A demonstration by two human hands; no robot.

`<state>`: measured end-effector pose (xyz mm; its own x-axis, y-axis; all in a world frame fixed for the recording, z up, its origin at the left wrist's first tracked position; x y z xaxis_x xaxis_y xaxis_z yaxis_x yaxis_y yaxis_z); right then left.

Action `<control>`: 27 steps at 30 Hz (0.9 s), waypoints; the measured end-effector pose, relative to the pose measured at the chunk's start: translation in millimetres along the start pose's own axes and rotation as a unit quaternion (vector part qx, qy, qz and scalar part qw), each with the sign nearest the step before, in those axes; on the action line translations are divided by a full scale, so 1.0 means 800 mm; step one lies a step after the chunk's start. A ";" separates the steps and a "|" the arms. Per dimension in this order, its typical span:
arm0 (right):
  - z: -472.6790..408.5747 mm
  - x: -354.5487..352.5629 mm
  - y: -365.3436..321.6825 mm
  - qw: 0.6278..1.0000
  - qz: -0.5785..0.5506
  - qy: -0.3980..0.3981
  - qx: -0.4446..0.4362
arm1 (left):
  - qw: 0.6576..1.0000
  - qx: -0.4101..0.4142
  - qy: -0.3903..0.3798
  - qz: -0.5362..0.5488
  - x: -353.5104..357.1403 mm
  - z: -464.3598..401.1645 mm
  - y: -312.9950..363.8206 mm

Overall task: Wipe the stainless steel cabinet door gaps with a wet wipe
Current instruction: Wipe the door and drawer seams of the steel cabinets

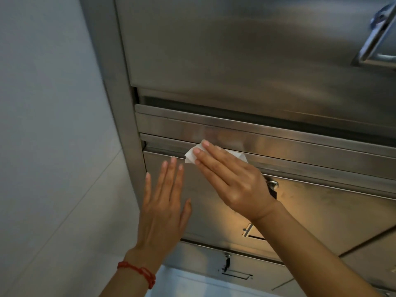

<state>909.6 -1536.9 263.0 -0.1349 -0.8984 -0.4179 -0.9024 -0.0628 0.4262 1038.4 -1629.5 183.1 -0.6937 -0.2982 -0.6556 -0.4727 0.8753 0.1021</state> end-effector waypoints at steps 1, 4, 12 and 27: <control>-0.002 0.003 0.000 1.000 -0.001 0.000 -0.005 | 1.000 0.000 0.001 -0.007 0.000 -0.001 -0.003; -0.006 0.011 0.000 1.000 -0.006 -0.006 -0.019 | 1.000 -0.002 0.007 -0.017 0.001 -0.001 -0.010; -0.004 0.023 0.007 0.998 0.008 -0.019 -0.055 | 1.000 0.005 0.017 -0.016 0.003 -0.006 -0.021; 0.004 0.027 0.020 0.988 0.056 -0.050 -0.138 | 1.000 0.022 0.008 -0.007 0.006 -0.008 -0.032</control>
<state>891.3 -1555.9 258.5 -0.2798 -0.8602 -0.4264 -0.7358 -0.0931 0.6708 1043.9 -1655.8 181.7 -0.6955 -0.3165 -0.6450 -0.4588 0.8865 0.0597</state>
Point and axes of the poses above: each hand's wrist, its own z-axis away from the middle knuckle, its own x-axis out of the palm, y = z × x, the point moved 1 cm from there along -z, towards the middle knuckle, and after that the axes turned 11 degrees about y, right-handed, at the moved point
